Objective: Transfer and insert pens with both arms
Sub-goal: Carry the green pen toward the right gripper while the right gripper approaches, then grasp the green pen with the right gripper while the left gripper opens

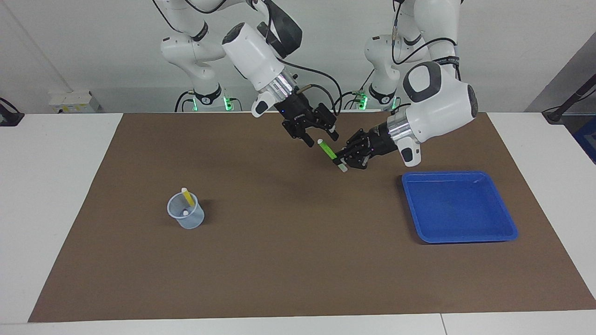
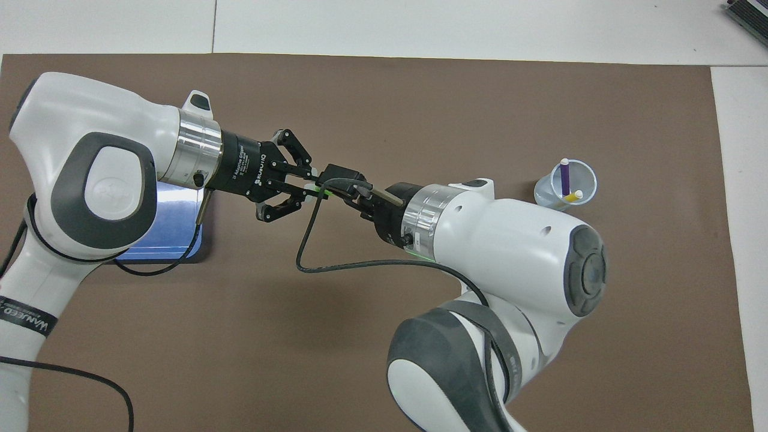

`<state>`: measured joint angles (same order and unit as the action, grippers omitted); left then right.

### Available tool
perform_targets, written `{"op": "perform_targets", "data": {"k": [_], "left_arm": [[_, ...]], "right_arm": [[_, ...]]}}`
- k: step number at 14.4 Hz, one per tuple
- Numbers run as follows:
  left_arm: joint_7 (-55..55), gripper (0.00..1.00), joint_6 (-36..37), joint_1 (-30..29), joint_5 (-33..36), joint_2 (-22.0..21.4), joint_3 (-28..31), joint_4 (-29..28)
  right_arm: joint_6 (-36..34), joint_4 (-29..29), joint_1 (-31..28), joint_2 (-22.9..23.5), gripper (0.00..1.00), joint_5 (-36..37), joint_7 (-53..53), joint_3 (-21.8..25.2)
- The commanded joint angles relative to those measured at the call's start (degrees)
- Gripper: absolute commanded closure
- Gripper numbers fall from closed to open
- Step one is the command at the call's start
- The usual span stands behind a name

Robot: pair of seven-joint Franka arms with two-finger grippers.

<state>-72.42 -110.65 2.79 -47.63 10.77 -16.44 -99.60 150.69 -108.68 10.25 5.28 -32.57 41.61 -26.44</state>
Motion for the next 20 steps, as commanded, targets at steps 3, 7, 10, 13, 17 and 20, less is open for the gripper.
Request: {"op": "perform_targets", "data": {"k": [3, 7, 10, 13, 17, 20], "left_arm": [[-1.9, 1.00, -1.4, 0.5, -1.6, -1.1, -0.8, -0.2], [-1.9, 1.00, -0.8, 0.5, -1.3, -1.2, -0.6, -0.3], [-1.7, 1.00, 1.0, -0.2, -1.2, -1.6, -0.6, -0.3], [-1.7, 1.00, -0.7, 0.5, -1.2, -1.5, -0.6, -0.3], [-1.7, 1.00, -0.8, 0.5, -1.2, -1.6, -0.6, -0.5], [-1.7, 1.00, -0.9, 0.5, -1.0, -1.6, -0.6, -0.5]], "right_arm": [[1.4, -0.1, 0.3, 0.3, 0.13, -1.4, -2.1, -0.4], [0.3, 0.1, -1.0, 0.3, 0.13, -1.4, -7.7, -0.3], [0.2, 0.2, -1.9, 0.3, 0.13, -1.3, -9.3, -0.3], [0.2, 0.2, -1.9, 0.3, 0.18, -1.4, -9.6, -0.3], [0.2, 0.3, -1.9, 0.3, 0.35, -1.4, -9.4, -0.3], [0.2, 0.3, -1.9, 0.3, 0.47, -1.4, -9.6, -0.3]]}}
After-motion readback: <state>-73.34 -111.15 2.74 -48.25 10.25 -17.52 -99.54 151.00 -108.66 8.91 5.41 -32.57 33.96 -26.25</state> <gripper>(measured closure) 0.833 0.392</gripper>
